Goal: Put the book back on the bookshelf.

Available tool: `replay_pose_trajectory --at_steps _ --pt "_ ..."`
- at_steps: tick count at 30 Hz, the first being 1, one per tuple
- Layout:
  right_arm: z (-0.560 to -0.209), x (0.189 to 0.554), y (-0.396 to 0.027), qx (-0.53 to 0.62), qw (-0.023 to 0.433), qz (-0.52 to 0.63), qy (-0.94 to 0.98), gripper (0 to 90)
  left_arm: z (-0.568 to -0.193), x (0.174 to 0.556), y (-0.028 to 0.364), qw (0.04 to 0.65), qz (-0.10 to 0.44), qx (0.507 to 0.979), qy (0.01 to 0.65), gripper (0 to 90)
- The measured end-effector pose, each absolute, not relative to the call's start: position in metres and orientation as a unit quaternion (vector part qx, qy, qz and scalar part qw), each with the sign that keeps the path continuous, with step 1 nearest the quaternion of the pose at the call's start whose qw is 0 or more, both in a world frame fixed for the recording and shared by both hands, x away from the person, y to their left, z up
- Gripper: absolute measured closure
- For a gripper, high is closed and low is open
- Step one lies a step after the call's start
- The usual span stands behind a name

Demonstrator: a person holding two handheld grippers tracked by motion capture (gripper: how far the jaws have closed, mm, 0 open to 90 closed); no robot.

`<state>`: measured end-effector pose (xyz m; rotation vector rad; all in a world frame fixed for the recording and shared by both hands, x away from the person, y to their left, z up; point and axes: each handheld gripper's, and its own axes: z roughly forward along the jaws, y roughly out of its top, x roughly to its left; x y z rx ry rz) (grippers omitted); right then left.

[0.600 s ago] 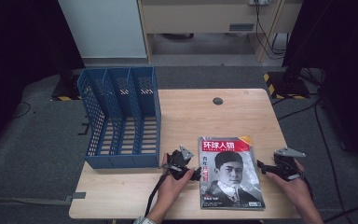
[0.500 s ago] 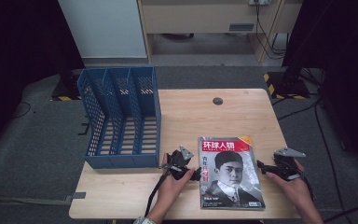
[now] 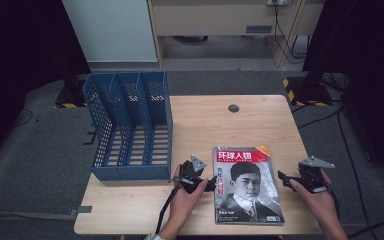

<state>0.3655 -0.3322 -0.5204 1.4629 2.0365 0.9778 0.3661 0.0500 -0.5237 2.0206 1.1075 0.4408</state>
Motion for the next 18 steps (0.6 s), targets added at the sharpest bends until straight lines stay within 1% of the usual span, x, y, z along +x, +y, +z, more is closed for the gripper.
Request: replay_pose_trajectory --at_steps 1,4,5,6,7,8,9,13,14,18 --pt "-0.52 0.365 -0.332 0.53 0.223 0.354 0.738 11.4 -0.524 0.366 0.05 0.387 0.173 0.794 0.435 9.5" --pt "-0.516 0.364 -0.323 0.504 0.211 0.371 0.751 20.5 -0.519 0.357 0.041 0.387 0.181 0.802 0.417 10.5" --pt "-0.516 0.364 -0.323 0.504 0.211 0.371 0.751 20.5 -0.519 0.357 0.041 0.387 0.181 0.802 0.417 10.5" --pt "-0.515 0.363 -0.315 0.493 0.206 0.376 0.757 26.0 -0.516 0.351 0.035 0.395 0.177 0.807 0.402 10.7" --pt "-0.515 0.363 -0.315 0.493 0.206 0.376 0.757 26.0 -0.516 0.351 0.035 0.395 0.177 0.807 0.402 11.0" --pt "-0.516 0.364 -0.307 0.483 0.2 0.379 0.764 29.7 -0.514 0.347 0.031 0.393 0.176 0.814 0.39 11.8" --pt "-0.516 0.364 -0.304 0.48 0.199 0.38 0.766 31.1 -0.513 0.345 0.028 0.391 0.175 0.816 0.387 11.9" --pt "-0.518 0.365 -0.297 0.472 0.19 0.38 0.773 31.6 -0.518 0.338 0.016 0.381 0.175 0.827 0.375 15.5" --pt "-0.52 0.365 -0.293 0.469 0.181 0.378 0.778 29.7 -0.52 0.337 0.013 0.381 0.17 0.829 0.373 18.1" --pt "-0.523 0.365 -0.29 0.465 0.176 0.377 0.782 27.6 -0.523 0.333 0.007 0.38 0.167 0.834 0.365 20.8"
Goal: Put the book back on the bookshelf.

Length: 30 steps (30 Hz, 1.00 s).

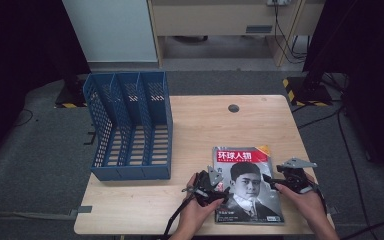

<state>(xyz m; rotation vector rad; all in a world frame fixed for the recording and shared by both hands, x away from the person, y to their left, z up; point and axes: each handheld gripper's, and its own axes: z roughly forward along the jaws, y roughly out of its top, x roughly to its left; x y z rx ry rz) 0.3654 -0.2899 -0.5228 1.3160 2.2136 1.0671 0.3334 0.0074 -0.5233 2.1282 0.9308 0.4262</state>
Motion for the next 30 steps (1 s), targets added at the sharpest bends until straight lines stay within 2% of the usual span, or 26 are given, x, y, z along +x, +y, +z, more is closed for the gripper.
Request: replay_pose_trajectory --at_steps 5,10,12,15,21,24,25,26,30 --pt "-0.527 0.368 -0.282 0.458 0.167 0.365 0.793 25.1 -0.528 0.33 -0.001 0.378 0.155 0.843 0.35 22.3" --pt "-0.53 0.368 -0.279 0.453 0.166 0.357 0.8 25.2 -0.531 0.328 -0.002 0.372 0.166 0.846 0.344 22.4" --pt "-0.53 0.368 -0.279 0.452 0.174 0.357 0.799 29.2 -0.534 0.326 0.0 0.378 0.166 0.838 0.355 23.4" --pt "-0.53 0.368 -0.28 0.455 0.171 0.356 0.798 30.3 -0.534 0.327 0.001 0.38 0.16 0.837 0.36 23.3" --pt "-0.532 0.368 -0.278 0.462 0.165 0.359 0.794 25.3 -0.534 0.328 0.001 0.381 0.156 0.836 0.363 22.9" --pt "-0.53 0.367 -0.278 0.46 0.175 0.36 0.792 31.4 -0.534 0.329 0.002 0.38 0.153 0.837 0.363 22.6" --pt "-0.527 0.366 -0.28 0.46 0.177 0.366 0.789 35.7 -0.534 0.329 0.002 0.38 0.153 0.837 0.363 22.6" --pt "-0.523 0.364 -0.282 0.456 0.186 0.377 0.784 45.2 -0.534 0.329 0.001 0.38 0.154 0.837 0.363 22.5" --pt "-0.515 0.356 -0.285 0.45 0.177 0.407 0.775 51.2 -0.535 0.33 0.001 0.381 0.15 0.836 0.366 21.6"
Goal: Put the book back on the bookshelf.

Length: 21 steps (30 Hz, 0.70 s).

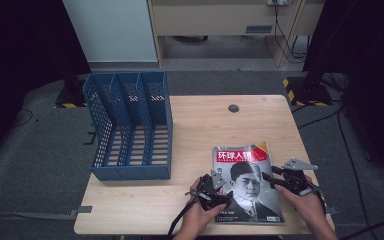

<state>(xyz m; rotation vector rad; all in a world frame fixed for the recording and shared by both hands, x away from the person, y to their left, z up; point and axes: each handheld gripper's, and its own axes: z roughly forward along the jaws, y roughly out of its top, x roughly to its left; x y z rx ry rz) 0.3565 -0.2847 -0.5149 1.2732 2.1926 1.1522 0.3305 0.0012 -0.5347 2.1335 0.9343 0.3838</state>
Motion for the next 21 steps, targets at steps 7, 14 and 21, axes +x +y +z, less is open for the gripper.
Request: replay_pose_trajectory --at_steps 7,14,21 --pt "-0.509 0.346 -0.284 0.439 0.149 0.428 0.776 57.0 -0.535 0.331 0.001 0.381 0.149 0.835 0.367 21.6" --pt "-0.517 0.347 -0.284 0.445 0.131 0.408 0.786 56.2 -0.535 0.331 0.002 0.381 0.146 0.836 0.367 21.7" --pt "-0.508 0.343 -0.277 0.419 0.121 0.439 0.786 57.5 -0.535 0.333 0.002 0.381 0.143 0.837 0.366 21.9"
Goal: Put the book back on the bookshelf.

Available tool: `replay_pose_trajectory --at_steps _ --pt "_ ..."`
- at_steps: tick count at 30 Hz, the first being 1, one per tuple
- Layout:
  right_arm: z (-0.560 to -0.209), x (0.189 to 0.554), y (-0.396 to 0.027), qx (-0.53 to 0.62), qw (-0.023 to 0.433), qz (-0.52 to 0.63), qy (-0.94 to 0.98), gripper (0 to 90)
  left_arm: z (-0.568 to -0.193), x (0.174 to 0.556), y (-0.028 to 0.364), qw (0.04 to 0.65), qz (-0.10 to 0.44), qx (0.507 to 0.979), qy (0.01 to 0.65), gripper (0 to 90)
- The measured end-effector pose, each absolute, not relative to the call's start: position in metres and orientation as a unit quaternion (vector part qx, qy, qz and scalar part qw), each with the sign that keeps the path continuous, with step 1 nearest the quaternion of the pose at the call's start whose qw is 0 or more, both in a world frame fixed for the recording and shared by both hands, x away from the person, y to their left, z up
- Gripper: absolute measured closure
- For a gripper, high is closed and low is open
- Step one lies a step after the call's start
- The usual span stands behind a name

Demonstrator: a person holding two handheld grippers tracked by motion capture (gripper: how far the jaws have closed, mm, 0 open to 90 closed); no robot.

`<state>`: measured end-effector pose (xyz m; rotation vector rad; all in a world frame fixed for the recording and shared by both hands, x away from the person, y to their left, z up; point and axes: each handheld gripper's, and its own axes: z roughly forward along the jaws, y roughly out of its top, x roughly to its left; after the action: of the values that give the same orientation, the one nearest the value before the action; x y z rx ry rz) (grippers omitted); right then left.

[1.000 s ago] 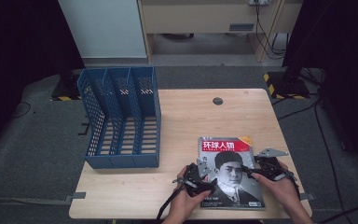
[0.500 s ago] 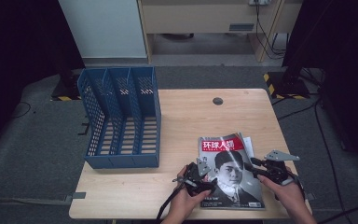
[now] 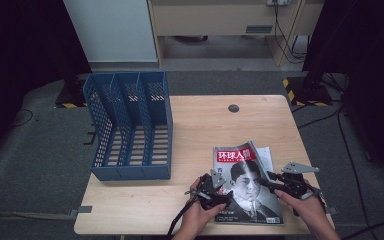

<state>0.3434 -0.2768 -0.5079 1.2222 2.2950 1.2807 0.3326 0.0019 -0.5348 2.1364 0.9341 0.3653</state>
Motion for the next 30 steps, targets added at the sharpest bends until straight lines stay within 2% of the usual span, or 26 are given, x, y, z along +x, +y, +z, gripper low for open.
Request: replay_pose_trajectory --at_steps 3,10,12,13,14,15,18,20,21,22,23,26,29,30 --pt "-0.516 0.348 -0.269 0.423 0.129 0.401 0.802 46.6 -0.535 0.333 0.002 0.381 0.143 0.837 0.366 21.9" --pt "-0.525 0.359 -0.258 0.425 0.108 0.387 0.811 36.4 -0.535 0.333 0.002 0.381 0.143 0.837 0.365 21.9" --pt "-0.526 0.36 -0.258 0.424 0.11 0.385 0.812 37.5 -0.535 0.334 0.001 0.381 0.143 0.837 0.365 21.9" --pt "-0.527 0.36 -0.261 0.425 0.112 0.386 0.811 45.8 -0.535 0.334 0.001 0.382 0.142 0.837 0.365 22.0" --pt "-0.527 0.36 -0.262 0.427 0.112 0.386 0.81 49.8 -0.535 0.335 0.001 0.381 0.142 0.838 0.365 22.0" --pt "-0.527 0.36 -0.262 0.427 0.112 0.386 0.81 49.8 -0.535 0.335 0.001 0.381 0.142 0.838 0.365 22.0" --pt "-0.525 0.357 -0.264 0.418 0.124 0.397 0.807 60.6 -0.535 0.335 0.0 0.381 0.142 0.838 0.365 22.1" --pt "-0.523 0.356 -0.263 0.411 0.125 0.405 0.807 61.1 -0.535 0.335 0.0 0.381 0.142 0.837 0.365 22.1" --pt "-0.524 0.355 -0.26 0.411 0.125 0.403 0.808 56.1 -0.535 0.335 0.0 0.381 0.142 0.838 0.365 22.1" --pt "-0.524 0.355 -0.26 0.411 0.125 0.403 0.808 56.1 -0.535 0.335 0.0 0.381 0.142 0.838 0.365 22.1" --pt "-0.527 0.356 -0.257 0.418 0.123 0.386 0.813 49.5 -0.535 0.335 0.0 0.381 0.142 0.837 0.365 22.1" --pt "-0.528 0.357 -0.255 0.424 0.125 0.376 0.814 50.0 -0.535 0.335 0.0 0.381 0.142 0.837 0.365 22.1" --pt "-0.523 0.355 -0.256 0.427 0.144 0.383 0.806 69.7 -0.535 0.335 0.001 0.382 0.139 0.837 0.366 21.8" --pt "-0.523 0.355 -0.256 0.427 0.144 0.383 0.806 69.7 -0.535 0.335 0.001 0.382 0.139 0.837 0.366 21.6"
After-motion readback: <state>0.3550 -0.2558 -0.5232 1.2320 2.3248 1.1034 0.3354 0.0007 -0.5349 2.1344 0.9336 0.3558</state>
